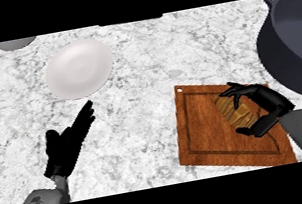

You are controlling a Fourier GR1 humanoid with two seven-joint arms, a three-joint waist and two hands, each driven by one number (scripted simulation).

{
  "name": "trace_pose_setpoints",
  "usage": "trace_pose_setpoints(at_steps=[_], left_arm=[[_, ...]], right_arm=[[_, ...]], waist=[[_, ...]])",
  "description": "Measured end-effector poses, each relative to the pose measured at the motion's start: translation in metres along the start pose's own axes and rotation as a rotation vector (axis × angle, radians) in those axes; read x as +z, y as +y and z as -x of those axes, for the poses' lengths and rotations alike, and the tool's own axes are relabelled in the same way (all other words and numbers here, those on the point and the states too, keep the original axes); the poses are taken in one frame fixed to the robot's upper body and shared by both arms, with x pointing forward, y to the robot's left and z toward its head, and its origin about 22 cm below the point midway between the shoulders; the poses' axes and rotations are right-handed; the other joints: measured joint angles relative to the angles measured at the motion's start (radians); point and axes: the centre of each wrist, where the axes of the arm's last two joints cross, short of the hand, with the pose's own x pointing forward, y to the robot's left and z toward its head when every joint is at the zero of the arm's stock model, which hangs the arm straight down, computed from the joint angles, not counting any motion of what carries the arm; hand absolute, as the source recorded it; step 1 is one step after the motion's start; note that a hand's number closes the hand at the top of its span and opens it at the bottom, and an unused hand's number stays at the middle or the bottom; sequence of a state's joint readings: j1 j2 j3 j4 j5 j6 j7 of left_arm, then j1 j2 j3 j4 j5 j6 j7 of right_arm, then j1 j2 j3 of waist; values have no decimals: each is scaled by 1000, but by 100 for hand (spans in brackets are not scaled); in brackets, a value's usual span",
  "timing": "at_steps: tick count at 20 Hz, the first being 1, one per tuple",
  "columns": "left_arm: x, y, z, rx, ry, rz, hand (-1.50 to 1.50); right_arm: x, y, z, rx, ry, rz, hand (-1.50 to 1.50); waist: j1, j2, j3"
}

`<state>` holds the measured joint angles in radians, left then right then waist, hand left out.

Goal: Pick the croissant from the cutting board and place it in the pot

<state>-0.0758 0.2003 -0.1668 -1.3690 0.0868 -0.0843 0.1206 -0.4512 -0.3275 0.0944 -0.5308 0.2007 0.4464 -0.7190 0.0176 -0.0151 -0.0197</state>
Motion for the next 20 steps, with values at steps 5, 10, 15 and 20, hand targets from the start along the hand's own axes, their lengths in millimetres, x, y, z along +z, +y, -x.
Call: trace_pose_setpoints(at_steps=[5,10,15,20], left_arm=[[-2,2,-5,5,-1,-1,0],[5,13,5,14,16,-45,0],[5,13,4,24,10,-64,0],[1,9,0,18,8,-33,0]], right_arm=[[0,3,2,2,-56,43,150],[82,-44,15,17,-39,385,150],[207,-96,8,55,55,773,150],[289,-117,-12,131,120,973,150]], waist=[[-5,3,4],[-43,3,12],[-72,15,22],[-36,19,24]])
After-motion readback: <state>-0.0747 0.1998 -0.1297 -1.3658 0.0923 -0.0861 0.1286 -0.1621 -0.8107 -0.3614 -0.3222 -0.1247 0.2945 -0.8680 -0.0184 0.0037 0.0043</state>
